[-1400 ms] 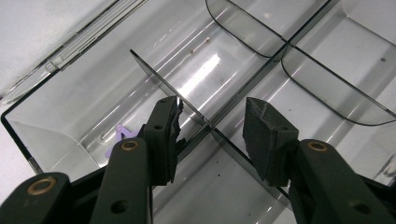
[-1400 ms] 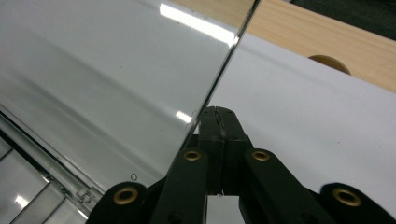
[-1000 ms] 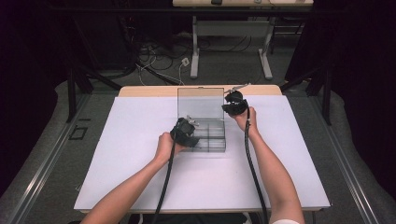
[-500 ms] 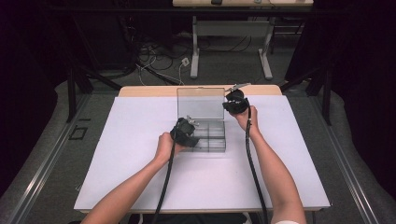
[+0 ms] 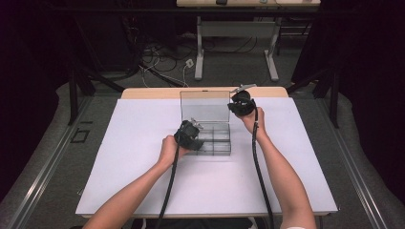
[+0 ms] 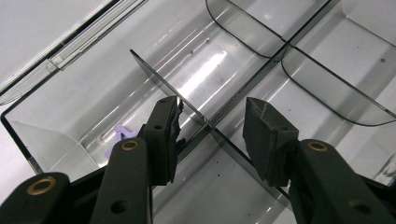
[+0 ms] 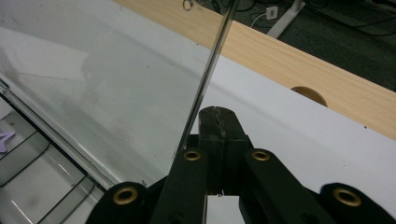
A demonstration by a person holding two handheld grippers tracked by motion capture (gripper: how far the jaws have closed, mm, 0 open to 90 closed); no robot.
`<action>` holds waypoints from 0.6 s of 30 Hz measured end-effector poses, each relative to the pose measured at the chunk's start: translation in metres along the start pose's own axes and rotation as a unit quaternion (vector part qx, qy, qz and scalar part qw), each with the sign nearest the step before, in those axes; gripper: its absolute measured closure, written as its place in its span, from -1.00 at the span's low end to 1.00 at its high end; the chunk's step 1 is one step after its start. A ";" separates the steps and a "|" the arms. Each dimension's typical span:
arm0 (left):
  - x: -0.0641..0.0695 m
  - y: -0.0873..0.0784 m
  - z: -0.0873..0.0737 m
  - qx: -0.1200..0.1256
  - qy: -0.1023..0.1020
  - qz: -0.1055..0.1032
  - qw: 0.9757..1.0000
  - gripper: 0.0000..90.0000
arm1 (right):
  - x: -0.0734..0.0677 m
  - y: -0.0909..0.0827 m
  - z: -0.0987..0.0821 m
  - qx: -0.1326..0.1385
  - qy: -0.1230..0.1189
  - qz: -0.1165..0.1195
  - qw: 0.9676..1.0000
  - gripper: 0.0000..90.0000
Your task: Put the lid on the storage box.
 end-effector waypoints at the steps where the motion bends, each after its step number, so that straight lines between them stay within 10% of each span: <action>1: 0.000 0.000 0.000 0.000 0.000 0.000 1.000 0.24 | 0.000 -0.001 0.001 0.004 -0.003 0.000 1.000 1.00; 15: -0.001 -0.001 -0.001 -0.002 -0.001 0.002 1.000 0.23 | -0.006 -0.010 0.002 0.013 -0.011 0.007 1.000 1.00; 18: -0.001 -0.002 0.001 0.003 -0.009 -0.005 1.000 -0.06 | -0.007 -0.010 0.002 0.013 -0.009 0.009 1.000 1.00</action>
Point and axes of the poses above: each handheld gripper's, and its own axes: y roughly forward along the jaws, z roughly out of its top, x roughly to its right, the point moved 10 cm from there along y, roughly forward along the jaws, and after that the axes turned 13 degrees about -x, right-handed, at the moved point
